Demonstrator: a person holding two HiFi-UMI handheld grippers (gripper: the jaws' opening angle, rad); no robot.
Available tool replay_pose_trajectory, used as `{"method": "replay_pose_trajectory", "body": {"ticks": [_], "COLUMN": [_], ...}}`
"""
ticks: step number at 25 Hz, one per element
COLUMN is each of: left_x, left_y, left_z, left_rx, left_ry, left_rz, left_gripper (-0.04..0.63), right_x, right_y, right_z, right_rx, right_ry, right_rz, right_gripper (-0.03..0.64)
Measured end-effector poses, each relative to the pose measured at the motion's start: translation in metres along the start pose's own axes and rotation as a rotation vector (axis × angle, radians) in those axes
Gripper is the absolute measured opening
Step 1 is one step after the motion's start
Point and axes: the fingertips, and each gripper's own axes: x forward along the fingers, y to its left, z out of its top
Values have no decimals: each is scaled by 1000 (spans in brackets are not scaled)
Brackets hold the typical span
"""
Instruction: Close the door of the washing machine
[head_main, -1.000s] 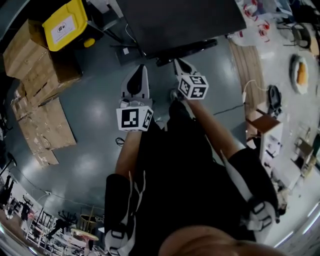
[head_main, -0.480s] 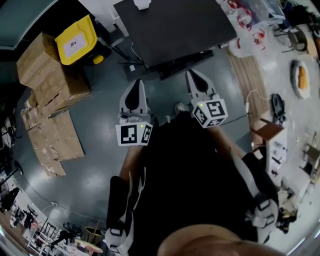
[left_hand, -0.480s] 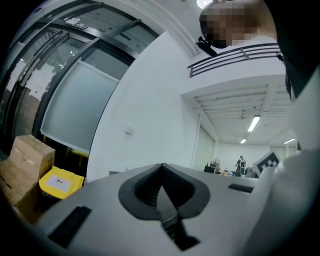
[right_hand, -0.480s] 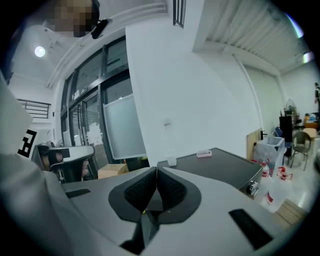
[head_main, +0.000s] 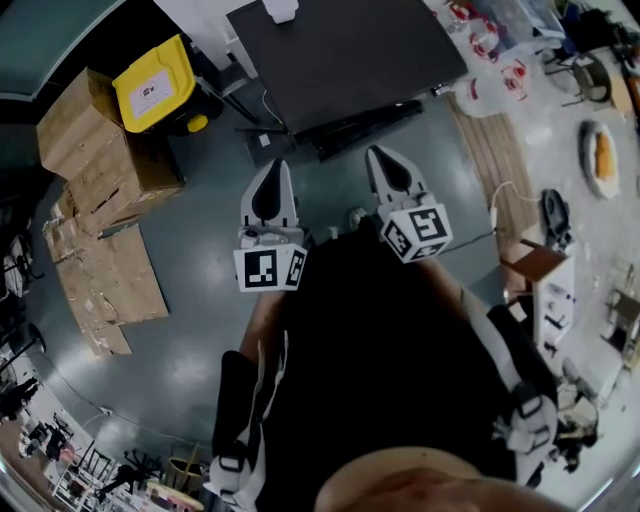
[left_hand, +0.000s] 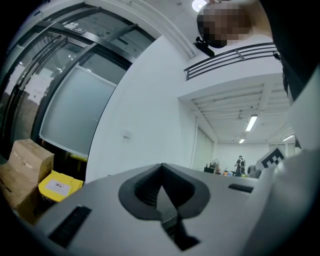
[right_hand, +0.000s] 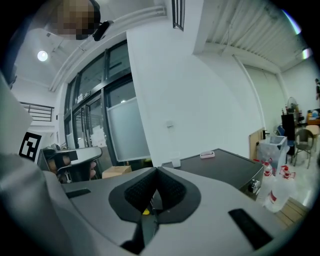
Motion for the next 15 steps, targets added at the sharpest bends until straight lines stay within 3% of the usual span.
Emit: {"method": "replay_pose_trajectory", "body": {"ticks": [15], "left_x": [-13], "left_y": [0], "left_z": [-7], "left_rx": [-17], "left_ry": [12], "left_rz": [-4], "left_gripper": [2], "right_x": [-1], "right_y": [9], "right_z": [-7], "right_rx": [6], "right_ry": [9], "right_rz": [5], "right_gripper": [6]}}
